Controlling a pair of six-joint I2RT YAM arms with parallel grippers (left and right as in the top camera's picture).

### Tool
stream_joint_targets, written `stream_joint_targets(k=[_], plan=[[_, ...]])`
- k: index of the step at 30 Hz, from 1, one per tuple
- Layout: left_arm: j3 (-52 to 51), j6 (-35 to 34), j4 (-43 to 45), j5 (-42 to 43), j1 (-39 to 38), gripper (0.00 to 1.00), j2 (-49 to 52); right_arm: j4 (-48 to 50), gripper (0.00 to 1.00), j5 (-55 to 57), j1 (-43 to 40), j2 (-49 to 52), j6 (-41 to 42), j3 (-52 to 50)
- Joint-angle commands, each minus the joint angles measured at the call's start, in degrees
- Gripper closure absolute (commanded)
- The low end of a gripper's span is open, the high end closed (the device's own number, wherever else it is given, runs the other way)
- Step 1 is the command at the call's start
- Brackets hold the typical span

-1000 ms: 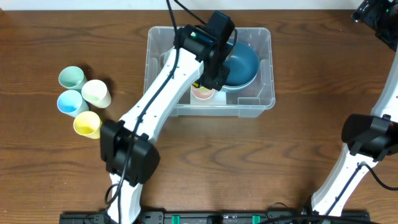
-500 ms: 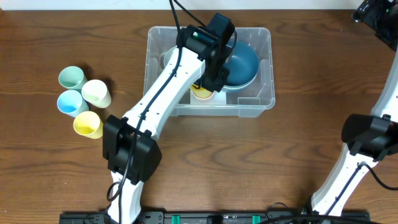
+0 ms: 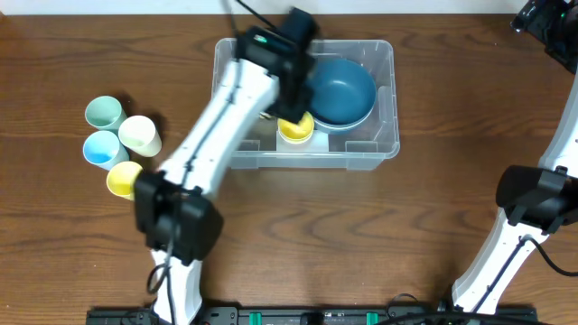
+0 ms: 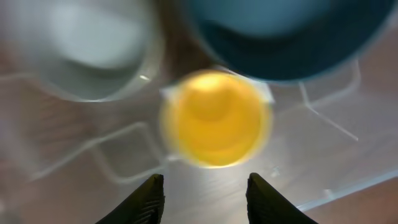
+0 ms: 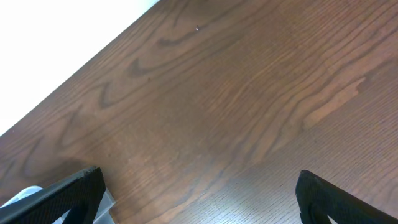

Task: Pack container
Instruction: 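Carry the yellow cup into the bin onto the pink cup, release, then move the left gripper to the white cup and grasp it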

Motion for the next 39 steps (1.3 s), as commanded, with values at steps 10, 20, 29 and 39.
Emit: stream_joint_targets(k=[10,20,29,39], plan=[[1.2,0.2,-3.9,-1.3,27.2,0.54,-7.4,-0.1,0.01,-0.2,-0.1,-2.0,0.9,0.1],[-4.5,1.3,-7.1,-1.1,30.3,0.54,0.6,-0.1,0.01,-0.2,-0.1,-2.0,0.9,0.1],[-7.3,1.5,-4.2,-4.3,32.9,0.55,3.1,-0.1,0.01,-0.2,-0.1,-2.0,0.9,0.1],[-17.0,1.5,4.0,-4.6,35.7,0.54,3.3,-0.1,0.01,-0.2,-0.1,-2.0,0.9,0.1]])
